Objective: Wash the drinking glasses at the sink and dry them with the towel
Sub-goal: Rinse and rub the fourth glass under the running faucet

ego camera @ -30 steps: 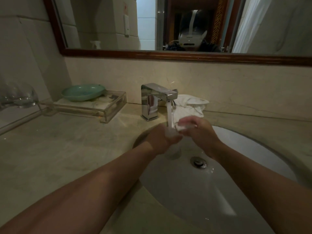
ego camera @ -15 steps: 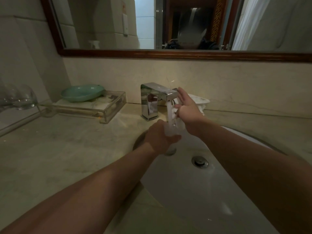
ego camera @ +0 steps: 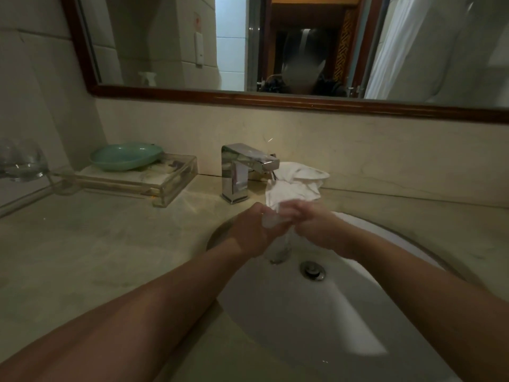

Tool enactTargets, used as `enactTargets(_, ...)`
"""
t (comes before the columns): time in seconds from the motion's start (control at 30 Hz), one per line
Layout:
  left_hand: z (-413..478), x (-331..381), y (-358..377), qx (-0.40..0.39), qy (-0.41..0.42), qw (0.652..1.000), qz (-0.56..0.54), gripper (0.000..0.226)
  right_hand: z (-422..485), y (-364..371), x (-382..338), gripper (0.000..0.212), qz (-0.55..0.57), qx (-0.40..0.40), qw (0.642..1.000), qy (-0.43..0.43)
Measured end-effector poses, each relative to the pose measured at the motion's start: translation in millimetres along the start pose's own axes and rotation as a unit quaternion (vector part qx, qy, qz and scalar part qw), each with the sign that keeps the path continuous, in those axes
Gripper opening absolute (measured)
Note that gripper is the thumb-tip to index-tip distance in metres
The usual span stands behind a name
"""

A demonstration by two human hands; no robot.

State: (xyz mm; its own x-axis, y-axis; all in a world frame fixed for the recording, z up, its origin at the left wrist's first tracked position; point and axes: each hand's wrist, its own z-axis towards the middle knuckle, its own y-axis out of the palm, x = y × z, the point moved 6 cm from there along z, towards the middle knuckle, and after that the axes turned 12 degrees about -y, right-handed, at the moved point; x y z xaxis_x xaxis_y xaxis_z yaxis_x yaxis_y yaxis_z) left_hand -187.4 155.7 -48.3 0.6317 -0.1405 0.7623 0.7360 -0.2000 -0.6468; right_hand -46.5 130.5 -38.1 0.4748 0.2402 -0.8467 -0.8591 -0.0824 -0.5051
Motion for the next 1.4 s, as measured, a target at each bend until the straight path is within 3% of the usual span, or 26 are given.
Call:
enactTargets(0.07, -6.1, 6.2, 1.5, -0.003, -0.006, 1.000, 0.023, 0.039, -26.3, 10.5, 15.1, 0.066, -0.070, -0.096, 0.992, 0.049)
enactTargets(0.13, -13.7, 13.7, -0.3, 0.007, -0.014, 0.999, -0.034, 0.029, -45.2, 13.9, 23.0, 0.068, -0.046, -0.113, 0.989, 0.083)
enactTargets(0.27, -20.7, 25.5, 13.0, -0.031, -0.046, 0.993, -0.105, 0.019, -54.8, 12.0, 14.3, 0.058, 0.029, -0.033, 0.998, 0.048)
enactTargets(0.37, -26.0, 22.7, 21.4, -0.045, -0.103, 0.982, -0.153, 0.017, -59.3, 14.2, 11.6, 0.063, 0.039, -0.028, 0.998, 0.031)
enactTargets(0.47, -38.4, 10.4, 31.2, -0.126, -0.231, 0.932, -0.250, 0.039, -64.1, 18.4, 16.4, 0.057, 0.082, -0.032, 0.993, 0.076)
enactTargets(0.53, -41.8, 5.9, 34.4, -0.132, -0.276, 0.906, -0.293, 0.044, -62.2, 18.0, 17.5, 0.043, 0.120, 0.014, 0.989, 0.086)
enactTargets(0.63, -45.0, 13.1, 36.0, -0.108, -0.270, 0.896, -0.335, 0.039, -55.9, 16.3, 16.6, 0.033, 0.114, 0.144, 0.981, 0.060)
enactTargets(0.73, -44.3, 25.8, 32.3, -0.064, -0.234, 0.893, -0.379, 0.031, -53.1, 4.8, 7.5, 0.024, 0.111, 0.295, 0.949, -0.023)
enactTargets(0.8, -42.1, 30.7, 33.3, -0.052, -0.231, 0.888, -0.395, 0.029, -53.7, -1.9, 4.4, 0.022, 0.096, 0.341, 0.934, -0.054)
enactTargets(0.9, -46.6, 26.6, 39.3, -0.049, -0.249, 0.884, -0.392, 0.035, -54.7, 3.7, 12.6, 0.023, 0.092, 0.323, 0.942, -0.013)
enactTargets(1.03, -41.8, 25.7, 36.4, -0.013, -0.222, 0.896, -0.385, 0.034, -53.1, 2.0, 8.5, 0.025, 0.041, 0.335, 0.940, -0.047)
enactTargets(1.4, -42.8, 29.7, 36.8, -0.038, -0.211, 0.898, -0.384, 0.031, -60.9, -1.6, 7.9, 0.024, 0.052, 0.351, 0.932, -0.076)
